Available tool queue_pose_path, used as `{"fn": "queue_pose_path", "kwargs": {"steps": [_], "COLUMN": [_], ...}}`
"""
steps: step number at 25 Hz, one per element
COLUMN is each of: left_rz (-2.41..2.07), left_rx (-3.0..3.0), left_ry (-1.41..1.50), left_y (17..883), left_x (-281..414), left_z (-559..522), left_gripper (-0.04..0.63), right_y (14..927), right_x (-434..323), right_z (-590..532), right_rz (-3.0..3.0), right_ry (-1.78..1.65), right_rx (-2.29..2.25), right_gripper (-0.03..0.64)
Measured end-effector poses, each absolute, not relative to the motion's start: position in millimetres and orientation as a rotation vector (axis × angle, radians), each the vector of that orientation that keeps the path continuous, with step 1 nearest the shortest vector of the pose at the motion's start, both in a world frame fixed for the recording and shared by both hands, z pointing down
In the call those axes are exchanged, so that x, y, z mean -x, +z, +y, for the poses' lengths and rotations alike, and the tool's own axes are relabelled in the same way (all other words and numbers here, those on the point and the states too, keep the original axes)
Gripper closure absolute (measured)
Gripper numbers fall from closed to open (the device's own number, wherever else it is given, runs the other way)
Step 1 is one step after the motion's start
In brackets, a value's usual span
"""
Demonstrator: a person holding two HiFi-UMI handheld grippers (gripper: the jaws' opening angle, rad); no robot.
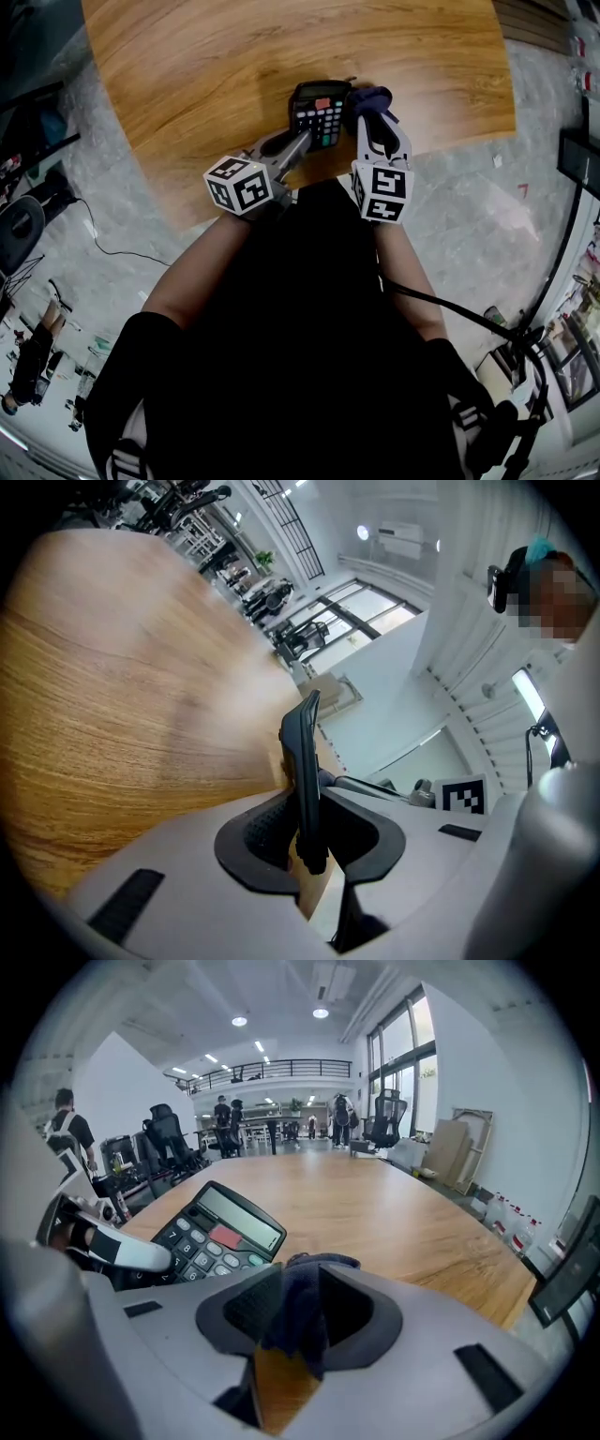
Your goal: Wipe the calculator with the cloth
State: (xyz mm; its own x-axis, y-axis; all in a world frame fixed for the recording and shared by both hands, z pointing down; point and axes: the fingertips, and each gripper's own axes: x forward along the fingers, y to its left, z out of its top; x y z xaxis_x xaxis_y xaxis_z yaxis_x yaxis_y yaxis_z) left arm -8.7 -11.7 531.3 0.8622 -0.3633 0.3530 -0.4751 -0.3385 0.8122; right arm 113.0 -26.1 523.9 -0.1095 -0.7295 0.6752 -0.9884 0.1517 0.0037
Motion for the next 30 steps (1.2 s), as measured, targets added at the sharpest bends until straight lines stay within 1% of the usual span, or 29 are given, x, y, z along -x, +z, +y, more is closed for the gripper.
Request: {"fn": "queue_pose_path", "kwargs": {"steps": [1, 2, 7, 15, 22, 27, 30], "left_rz": [-0.618, -0.618, -0.617, -0.611, -0.602, -0.592, -0.582], "left_rx": [-1.959, -1.956, -1.953, -1.945, -1.946, -1.951, -1.954], "left_ry": [0.131, 0.131, 0.131, 0.133, 0.133, 0.115, 0.101], "left_y": [532, 533, 532, 531, 530, 524, 521], "left_x": [9, 10, 9, 14, 11, 13, 12], "left_z": [-11, -11, -12, -11, -7, -8, -8], "left_gripper": [0.522, 0.522, 0.522, 0.522, 0.522, 0.522, 0.522], "right_y": [523, 524, 541, 583, 582, 579, 577], "right_x": [-114, -115, -122, -128, -128, -121, -122], "right_z": [-25, -25, -19, -24, -23, -21, -21], "right_rz": [-1.905, -1.907, -1.848, -1.776, -1.803, -1.861, -1.884], "right_ry": [0.649, 0.666, 0.724, 0.881, 0.842, 0.772, 0.785], "right_rx": [-1.633, -1.632, -1.601, -1.550, -1.502, -1.479, -1.468], "right_gripper": [0.498, 0.470, 0.449, 0.449, 0.452, 0.501, 0.510]}}
